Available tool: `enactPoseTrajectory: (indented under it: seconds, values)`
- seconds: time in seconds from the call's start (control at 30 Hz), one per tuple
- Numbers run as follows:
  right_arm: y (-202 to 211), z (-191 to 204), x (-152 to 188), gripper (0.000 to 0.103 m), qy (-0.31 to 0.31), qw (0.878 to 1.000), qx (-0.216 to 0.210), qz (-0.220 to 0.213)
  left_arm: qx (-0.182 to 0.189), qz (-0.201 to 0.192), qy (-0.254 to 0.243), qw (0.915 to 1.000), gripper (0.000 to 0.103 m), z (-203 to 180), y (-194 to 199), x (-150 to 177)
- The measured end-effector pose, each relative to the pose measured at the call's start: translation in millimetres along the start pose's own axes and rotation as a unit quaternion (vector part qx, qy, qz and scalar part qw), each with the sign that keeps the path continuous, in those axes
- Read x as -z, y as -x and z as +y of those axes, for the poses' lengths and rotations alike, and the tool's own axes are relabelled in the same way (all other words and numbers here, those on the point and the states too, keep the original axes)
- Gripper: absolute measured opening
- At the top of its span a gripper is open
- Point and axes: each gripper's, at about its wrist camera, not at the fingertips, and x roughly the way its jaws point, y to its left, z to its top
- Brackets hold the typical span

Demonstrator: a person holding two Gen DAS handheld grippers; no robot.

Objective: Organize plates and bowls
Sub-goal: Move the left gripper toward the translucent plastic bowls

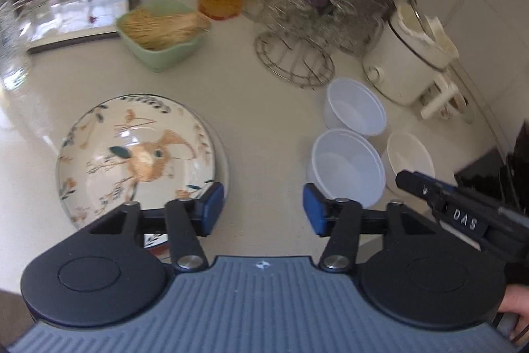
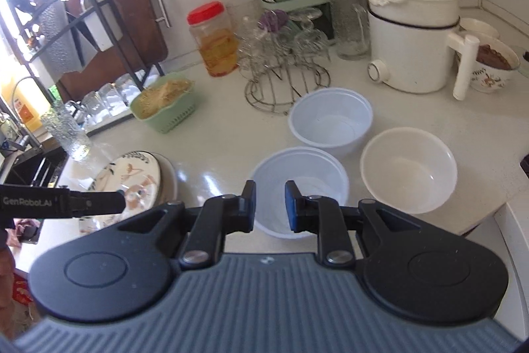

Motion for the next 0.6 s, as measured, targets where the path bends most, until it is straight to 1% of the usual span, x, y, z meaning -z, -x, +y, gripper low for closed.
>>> enactPoseTrajectory:
  seconds: [0.03,0.07,0.1,0.23,0.4,0.47,0.53,0.57,0.6]
  values:
    - [-3.0,-4.7,1.4,0.038,-0.002,1.000,0.010,0.001,0.002,0.005,-0.011,0.9999,0.060,-4.9,-7.2,0.3]
    - [-5.3,-10.1,3.1,0.042,-0.003,1.000,0.016,0.002,0.005,0.013,-0.023,0.9996,0.060,-9.8,-16.7,-0.3]
    - [-7.9,-14.8,4.3,0.043,-0.006,1.000,0.018,0.003,0.008,0.020,-0.033,0.9992,0.060,-14.6,-25.3,-0.9]
    - [-18.8,-32.4,7.9,0.042,-0.017,1.000,0.025,0.007,0.031,0.024,-0.057,0.9976,0.060,-30.0,-53.6,-3.3]
    - [-39.1,-45.5,13.3,0.042,-0.025,0.999,0.019,0.019,0.069,0.035,-0.066,0.9948,0.060,-38.2,-87.8,-13.0]
    - [-48.1,-47.7,16.2,0.041,-0.026,0.999,0.018,0.027,0.078,0.045,-0.061,0.9941,0.060,-36.1,-100.7,-18.0]
    - [-55.5,-48.8,18.5,0.041,-0.026,0.999,0.015,0.031,0.085,0.051,-0.045,0.9941,0.058,-31.3,-111.8,-22.3]
    - [-58.3,-49.4,19.2,0.041,-0.027,0.999,0.015,0.033,0.087,0.053,-0.032,0.9943,0.056,-27.8,-116.1,-24.4]
    - [-60.5,-49.9,19.4,0.039,-0.029,0.999,0.013,0.033,0.089,0.054,-0.021,0.9943,0.052,-25.1,-119.8,-26.4]
